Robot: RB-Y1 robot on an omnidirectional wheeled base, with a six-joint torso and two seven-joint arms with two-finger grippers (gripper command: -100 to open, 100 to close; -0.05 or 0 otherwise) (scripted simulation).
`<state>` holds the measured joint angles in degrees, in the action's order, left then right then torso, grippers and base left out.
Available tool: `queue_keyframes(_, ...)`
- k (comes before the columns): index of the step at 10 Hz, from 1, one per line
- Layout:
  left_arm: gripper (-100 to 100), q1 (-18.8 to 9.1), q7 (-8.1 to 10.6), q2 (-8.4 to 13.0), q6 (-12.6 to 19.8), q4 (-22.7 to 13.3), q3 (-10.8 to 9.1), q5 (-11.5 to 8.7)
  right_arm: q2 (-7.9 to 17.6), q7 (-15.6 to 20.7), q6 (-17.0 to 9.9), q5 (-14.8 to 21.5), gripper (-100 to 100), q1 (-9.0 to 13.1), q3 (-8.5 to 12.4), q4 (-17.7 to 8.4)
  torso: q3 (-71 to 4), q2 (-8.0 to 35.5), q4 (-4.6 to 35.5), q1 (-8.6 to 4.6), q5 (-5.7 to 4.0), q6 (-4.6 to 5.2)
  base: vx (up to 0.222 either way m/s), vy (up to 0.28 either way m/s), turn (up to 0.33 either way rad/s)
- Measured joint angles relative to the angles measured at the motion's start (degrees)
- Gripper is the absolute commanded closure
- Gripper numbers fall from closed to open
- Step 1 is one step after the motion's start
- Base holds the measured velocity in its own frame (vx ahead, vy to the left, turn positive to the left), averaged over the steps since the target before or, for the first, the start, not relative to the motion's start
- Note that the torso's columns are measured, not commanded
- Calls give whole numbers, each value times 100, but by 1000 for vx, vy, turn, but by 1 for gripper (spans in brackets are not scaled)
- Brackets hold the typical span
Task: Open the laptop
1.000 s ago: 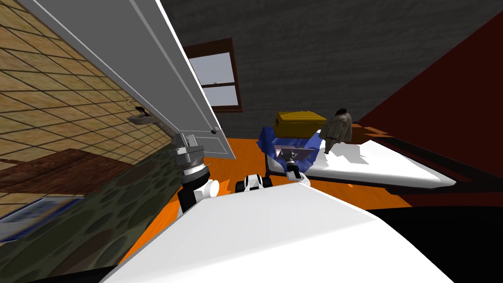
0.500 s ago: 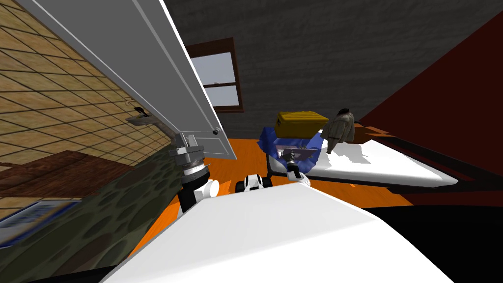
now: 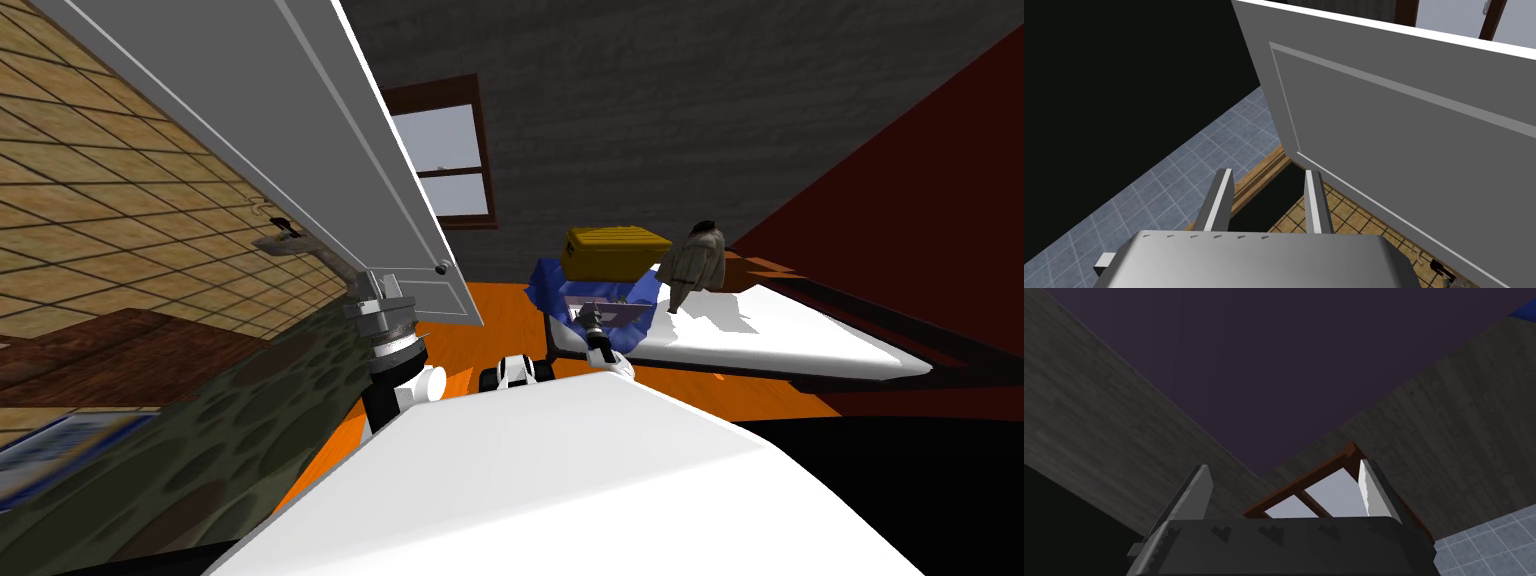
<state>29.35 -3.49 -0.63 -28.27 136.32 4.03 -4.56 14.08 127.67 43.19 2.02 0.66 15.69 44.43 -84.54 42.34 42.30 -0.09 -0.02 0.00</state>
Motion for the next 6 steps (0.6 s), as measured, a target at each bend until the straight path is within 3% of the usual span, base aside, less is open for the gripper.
queue_keyframes(1, 0, 0, 0, 0, 0, 0, 0, 0, -1, -2, 0, 0, 100, 0, 0, 0, 0, 0, 0, -1, -1, 0, 0, 0, 0)
queue_keyframes(3, 0, -1, 0, 0, 0, 0, 0, 0, 98, -134, -156, 40, 100, 0, -65, 64, -1, -1, 5, 12, 7, -2, -19, 17, 83)
queue_keyframes(6, 0, 0, 0, 0, 0, 0, 0, 0, 380, -480, -530, 123, 100, 261, -185, -153, -5, -9, -2, 9, 3, 1, -19, 21, 50)
